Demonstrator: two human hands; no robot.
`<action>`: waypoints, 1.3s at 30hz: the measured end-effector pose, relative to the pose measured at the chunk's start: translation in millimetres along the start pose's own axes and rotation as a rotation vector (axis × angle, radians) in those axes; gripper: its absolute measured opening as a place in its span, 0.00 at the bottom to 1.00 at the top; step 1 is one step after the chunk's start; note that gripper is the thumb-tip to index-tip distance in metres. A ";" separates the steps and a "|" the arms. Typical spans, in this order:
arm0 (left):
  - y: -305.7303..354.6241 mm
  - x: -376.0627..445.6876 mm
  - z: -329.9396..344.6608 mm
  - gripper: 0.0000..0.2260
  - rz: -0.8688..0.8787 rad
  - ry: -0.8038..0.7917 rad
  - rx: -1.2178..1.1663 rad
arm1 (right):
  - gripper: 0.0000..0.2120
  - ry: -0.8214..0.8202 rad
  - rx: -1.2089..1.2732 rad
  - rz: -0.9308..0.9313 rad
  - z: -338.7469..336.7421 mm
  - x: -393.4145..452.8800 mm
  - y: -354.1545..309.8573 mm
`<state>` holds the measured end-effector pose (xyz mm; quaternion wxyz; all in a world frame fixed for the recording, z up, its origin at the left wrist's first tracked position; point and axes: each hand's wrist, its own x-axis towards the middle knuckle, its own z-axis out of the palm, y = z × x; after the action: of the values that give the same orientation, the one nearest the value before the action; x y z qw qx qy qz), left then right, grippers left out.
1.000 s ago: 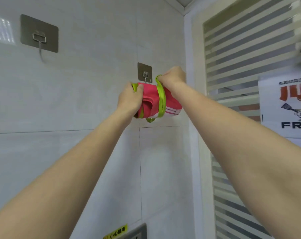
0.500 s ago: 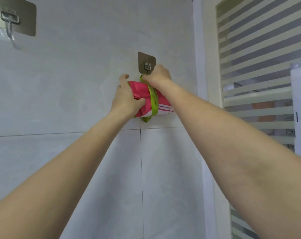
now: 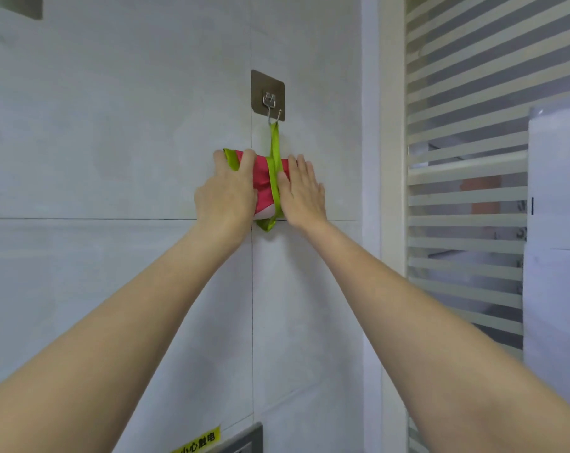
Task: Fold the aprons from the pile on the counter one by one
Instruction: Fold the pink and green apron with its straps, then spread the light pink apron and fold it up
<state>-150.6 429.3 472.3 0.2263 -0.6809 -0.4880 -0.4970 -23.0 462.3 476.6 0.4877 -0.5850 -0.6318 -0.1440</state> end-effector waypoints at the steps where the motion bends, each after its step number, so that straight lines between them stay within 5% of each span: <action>1: -1.6 0.8 0.8 0.17 0.049 0.018 0.110 | 0.25 -0.032 -0.017 0.015 -1.5 0.7 1.2; 4: -7.7 3.1 -2.3 0.19 0.169 0.058 0.288 | 0.26 -0.070 -0.022 0.052 -6.9 1.3 1.9; 10: -7.3 2.3 -14.0 0.22 0.222 0.097 0.178 | 0.24 0.026 0.019 0.010 -13.4 -12.7 -0.5; 15: -4.9 -1.1 -19.1 0.15 0.303 0.255 0.203 | 0.26 0.061 -0.004 0.008 -21.8 -23.8 -2.1; 20: 6.9 -36.5 -23.1 0.15 0.424 0.210 0.044 | 0.26 0.171 -0.087 0.084 -36.3 -64.9 8.6; 25: 54.4 -119.7 -7.2 0.18 0.508 -0.040 -0.132 | 0.16 -0.073 -0.152 0.184 -55.8 -157.3 34.4; 29: 103.6 -235.0 22.2 0.17 0.577 -0.423 -0.300 | 0.10 -0.740 -0.012 0.475 -73.6 -282.5 93.8; 31: 119.5 -300.5 40.8 0.18 0.633 -0.647 -0.275 | 0.08 -0.940 -0.051 0.581 -86.3 -349.9 128.9; 39: 167.5 -514.4 77.4 0.18 0.919 -1.308 -0.129 | 0.16 -1.114 -0.071 1.237 -147.0 -576.9 233.3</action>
<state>18.5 194.0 8.9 0.0369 -0.9789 -0.1627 0.1184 155.7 70.2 4.2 0.0761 -0.8273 -0.3402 0.4406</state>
